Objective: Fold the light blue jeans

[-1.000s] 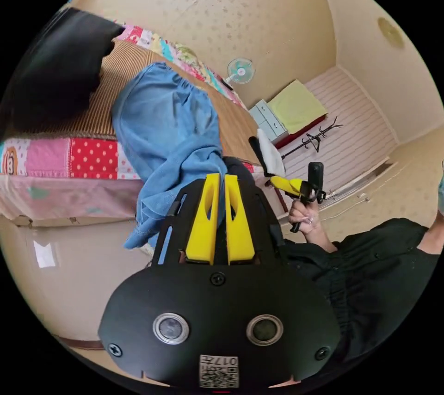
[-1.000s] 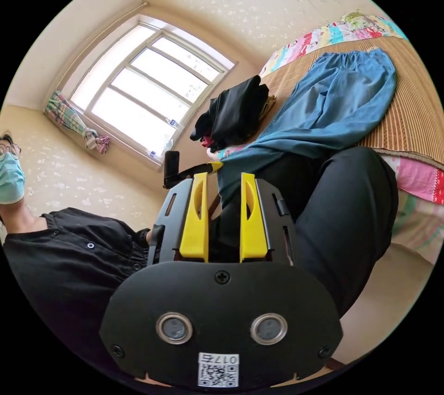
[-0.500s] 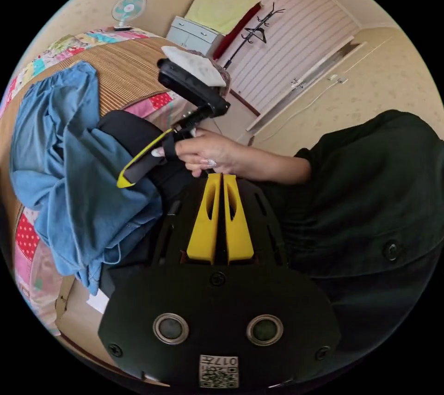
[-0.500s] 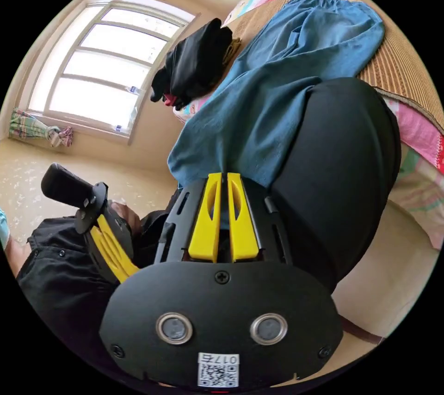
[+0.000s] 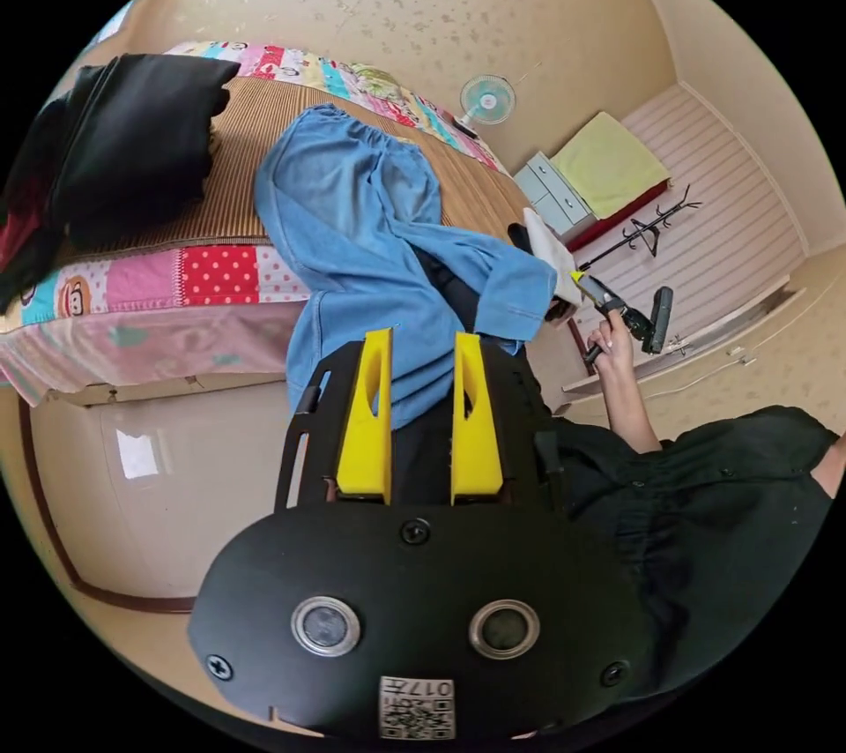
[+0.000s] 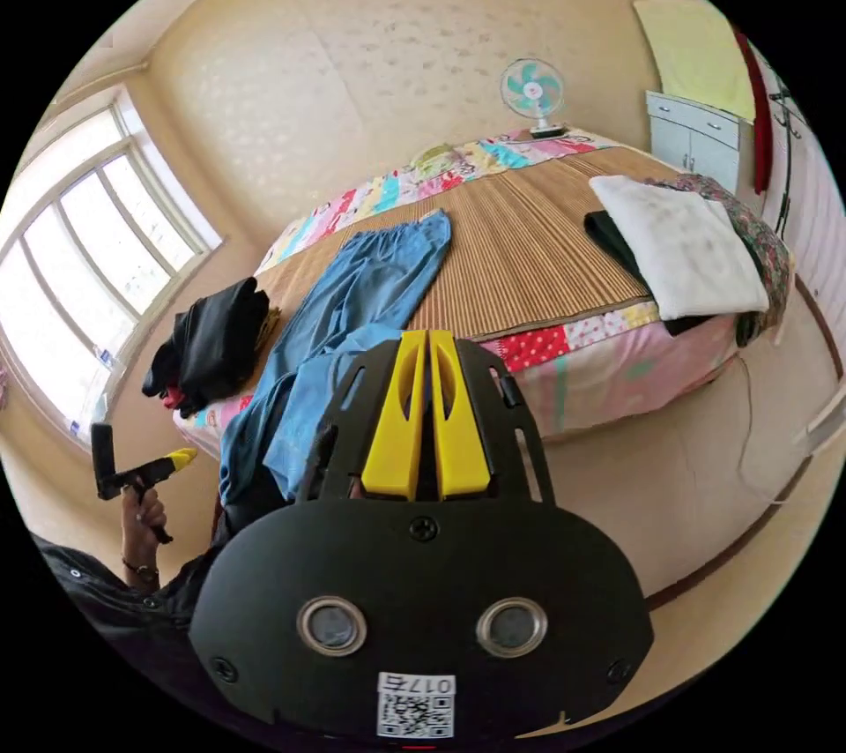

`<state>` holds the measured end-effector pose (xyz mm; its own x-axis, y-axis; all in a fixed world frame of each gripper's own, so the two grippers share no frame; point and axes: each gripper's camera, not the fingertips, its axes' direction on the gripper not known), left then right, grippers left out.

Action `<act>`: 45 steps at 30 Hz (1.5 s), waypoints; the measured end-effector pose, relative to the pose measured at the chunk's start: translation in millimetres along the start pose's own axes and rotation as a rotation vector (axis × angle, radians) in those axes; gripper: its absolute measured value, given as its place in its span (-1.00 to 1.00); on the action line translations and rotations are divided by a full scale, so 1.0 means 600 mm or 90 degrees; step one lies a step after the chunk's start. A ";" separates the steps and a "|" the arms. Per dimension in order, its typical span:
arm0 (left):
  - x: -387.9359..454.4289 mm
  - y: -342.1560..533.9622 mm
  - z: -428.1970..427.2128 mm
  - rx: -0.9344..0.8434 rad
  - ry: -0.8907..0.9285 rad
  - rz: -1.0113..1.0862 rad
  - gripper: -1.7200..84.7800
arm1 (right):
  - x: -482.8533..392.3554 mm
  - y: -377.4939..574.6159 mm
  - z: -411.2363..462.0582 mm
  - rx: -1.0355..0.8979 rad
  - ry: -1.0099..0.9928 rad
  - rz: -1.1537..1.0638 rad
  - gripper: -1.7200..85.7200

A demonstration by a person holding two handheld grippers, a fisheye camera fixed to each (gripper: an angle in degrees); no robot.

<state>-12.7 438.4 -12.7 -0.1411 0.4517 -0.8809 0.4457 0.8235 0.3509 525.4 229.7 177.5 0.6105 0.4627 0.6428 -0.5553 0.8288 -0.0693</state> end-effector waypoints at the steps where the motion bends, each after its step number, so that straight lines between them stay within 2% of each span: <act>1: 0.000 -0.006 0.007 -0.025 0.022 0.012 -0.71 | 0.016 0.009 -0.015 0.042 -0.005 0.027 -0.91; 3: 0.000 -0.016 0.027 -0.074 0.048 0.017 -0.71 | 0.015 0.020 -0.021 0.061 -0.024 0.015 -0.88; 6: 0.016 -0.033 0.066 -0.165 0.000 0.028 -0.77 | -0.031 0.028 0.006 -0.004 -0.112 -0.079 -0.85; 8: 0.038 -0.050 0.042 -0.147 -0.036 0.034 -0.88 | -0.090 0.034 0.060 -0.131 -0.259 -0.163 -0.82; 12: 0.058 -0.094 -0.034 -0.133 0.023 -0.021 -0.95 | -0.185 0.063 0.150 -0.312 -0.403 -0.235 -0.77; 14: 0.076 -0.119 -0.101 -0.096 0.180 -0.069 -0.95 | -0.218 0.077 0.184 -0.354 -0.445 -0.227 -0.75; 16: 0.103 -0.135 -0.145 -0.050 0.322 -0.063 -0.94 | -0.221 0.075 0.188 -0.344 -0.466 -0.194 -0.75; 19: 0.143 -0.169 -0.176 -0.093 0.427 -0.022 -0.87 | -0.191 0.065 0.189 -0.311 -0.465 -0.120 -0.75; 21: 0.145 -0.184 -0.198 -0.104 0.416 -0.007 -0.80 | -0.169 0.064 0.198 -0.322 -0.447 -0.091 -0.75; 24: 0.094 -0.194 -0.261 -0.040 0.271 -0.062 -0.77 | -0.144 0.062 0.203 -0.346 -0.451 -0.082 -0.75; 25: 0.067 -0.194 -0.282 -0.023 0.190 -0.096 -0.76 | -0.139 0.061 0.198 -0.346 -0.452 -0.083 -0.75; 26: 0.039 -0.193 -0.293 -0.032 0.116 -0.139 -0.73 | -0.138 0.060 0.193 -0.351 -0.451 -0.090 -0.75; 27: 0.026 -0.193 -0.293 -0.044 0.091 -0.157 -0.71 | -0.139 0.060 0.192 -0.355 -0.449 -0.094 -0.75; 30: -0.027 -0.192 -0.264 -0.135 0.067 -0.219 -0.70 | -0.148 0.055 0.184 -0.371 -0.458 -0.113 -0.74; 33: -0.067 -0.187 -0.219 -0.274 0.058 -0.281 -0.70 | -0.162 0.051 0.181 -0.386 -0.474 -0.128 -0.74; 36: -0.089 -0.190 -0.250 -0.243 0.171 -0.312 -0.77 | -0.169 0.045 0.184 -0.407 -0.491 -0.128 -0.74; 38: -0.094 -0.204 -0.289 -0.217 0.300 -0.298 -0.89 | -0.170 0.040 0.186 -0.420 -0.510 -0.121 -0.74; 40: -0.093 -0.221 -0.328 -0.206 0.394 -0.257 -0.92 | -0.170 0.036 0.185 -0.424 -0.510 -0.119 -0.74; 43: -0.104 -0.240 -0.418 -0.084 0.604 -0.183 -0.95 | -0.167 0.027 0.181 -0.424 -0.502 -0.121 -0.73; 45: -0.123 -0.237 -0.460 -0.039 0.663 -0.167 -0.96 | -0.164 0.023 0.180 -0.421 -0.505 -0.116 -0.73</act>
<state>-309.5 382.3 90.1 -0.9224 0.3044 -0.2376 0.2505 0.9400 0.2316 396.8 161.7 195.9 -0.0249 0.1724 0.9847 0.0733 0.9827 -0.1702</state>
